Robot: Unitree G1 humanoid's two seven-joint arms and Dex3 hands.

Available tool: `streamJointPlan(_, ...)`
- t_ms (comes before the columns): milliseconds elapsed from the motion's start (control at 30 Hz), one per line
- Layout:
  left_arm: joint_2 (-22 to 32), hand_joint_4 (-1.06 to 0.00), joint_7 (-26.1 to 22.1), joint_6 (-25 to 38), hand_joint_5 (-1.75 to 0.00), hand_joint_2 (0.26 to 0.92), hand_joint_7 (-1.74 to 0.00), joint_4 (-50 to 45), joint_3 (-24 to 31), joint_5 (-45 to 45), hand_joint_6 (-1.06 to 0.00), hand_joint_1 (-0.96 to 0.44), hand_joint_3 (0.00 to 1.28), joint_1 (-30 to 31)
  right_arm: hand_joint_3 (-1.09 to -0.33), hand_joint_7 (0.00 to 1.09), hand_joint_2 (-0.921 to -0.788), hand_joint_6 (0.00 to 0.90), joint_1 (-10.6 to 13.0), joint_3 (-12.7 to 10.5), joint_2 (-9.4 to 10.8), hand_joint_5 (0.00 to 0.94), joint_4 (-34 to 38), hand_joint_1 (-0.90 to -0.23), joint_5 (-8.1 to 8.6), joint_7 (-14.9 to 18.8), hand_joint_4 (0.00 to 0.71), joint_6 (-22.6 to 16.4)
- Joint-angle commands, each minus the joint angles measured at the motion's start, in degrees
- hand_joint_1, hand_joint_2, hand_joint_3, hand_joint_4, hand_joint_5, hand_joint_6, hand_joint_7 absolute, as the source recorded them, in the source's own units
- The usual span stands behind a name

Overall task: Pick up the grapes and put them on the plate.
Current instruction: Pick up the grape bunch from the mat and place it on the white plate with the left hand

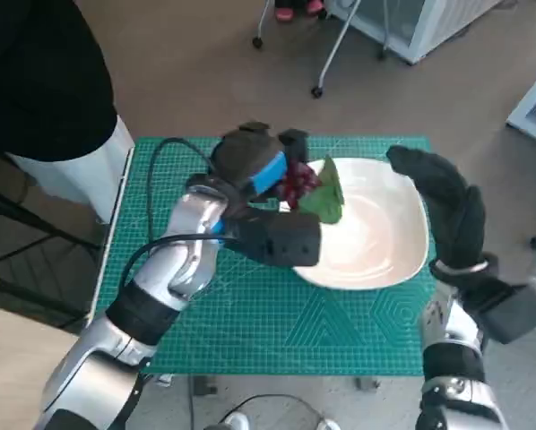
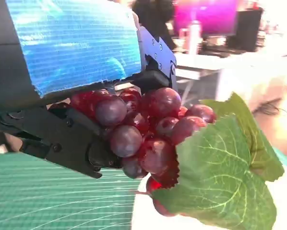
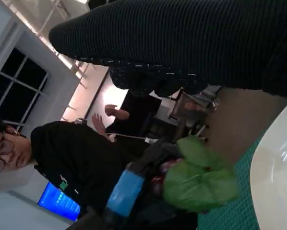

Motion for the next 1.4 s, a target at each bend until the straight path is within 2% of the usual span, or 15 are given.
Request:
streamJointPlan(33,-2.61,-0.56,1.57,-2.28,-1.42,0.921,-1.17,5.71,-1.09,0.3,-0.51,0.0,0.19,-4.62,-0.545,0.01,-0.921,0.221,2.1,0.12,-0.5,0.002,-1.15,-0.493,-0.29,-1.41,0.25,0.46)
streamJointPlan(200,-6.62,-0.59,2.21,-4.4,-1.39,0.921,-1.18,13.23,-2.03,-0.57,-0.5,0.0,0.18,-8.41,-0.55,0.01,-0.921,0.221,3.48,0.44,-0.61,0.002,-3.42,-0.484,-0.62,-2.88,0.25,0.43)
streamJointPlan(400,-10.0,-0.53,3.59,-6.84,-1.35,0.921,-1.29,20.43,-3.06,-0.8,-0.51,0.0,0.19,-11.54,-0.558,0.01,-0.921,0.221,4.93,0.81,-0.92,0.001,-5.96,-0.468,-0.82,-4.44,0.25,0.98)
streamJointPlan(667,-13.19,-0.5,5.0,-9.48,-1.5,0.921,-1.15,28.99,-4.69,-0.51,-0.51,0.0,0.22,-14.91,-0.568,0.01,-0.921,0.217,6.59,1.19,-1.23,0.0,-8.9,-0.466,-0.54,-5.77,0.244,2.09)
streamJointPlan(1033,-15.9,-0.47,5.73,-12.44,-1.51,0.921,-1.18,37.25,-5.32,-1.24,-0.5,0.0,0.23,-17.45,-0.586,0.0,-0.921,0.205,8.07,1.67,-1.03,0.0,-11.89,-0.459,-1.09,-7.75,0.225,3.33)
streamJointPlan(1267,-17.37,-0.43,5.35,-12.74,-1.6,0.921,-1.15,40.6,-4.91,-2.14,-0.49,0.0,0.26,-17.94,-0.604,0.0,-0.921,0.197,8.73,2.35,-0.99,0.0,-13.42,-0.439,-1.15,-8.4,0.218,3.81)
streamJointPlan(1400,-17.9,-0.41,5.39,-12.64,-1.51,0.921,-1.31,41.95,-4.8,-2.58,-0.44,0.0,0.28,-17.77,-0.61,0.0,-0.921,0.194,8.8,2.62,-1.03,0.0,-13.37,-0.433,-1.31,-8.72,0.215,3.81)
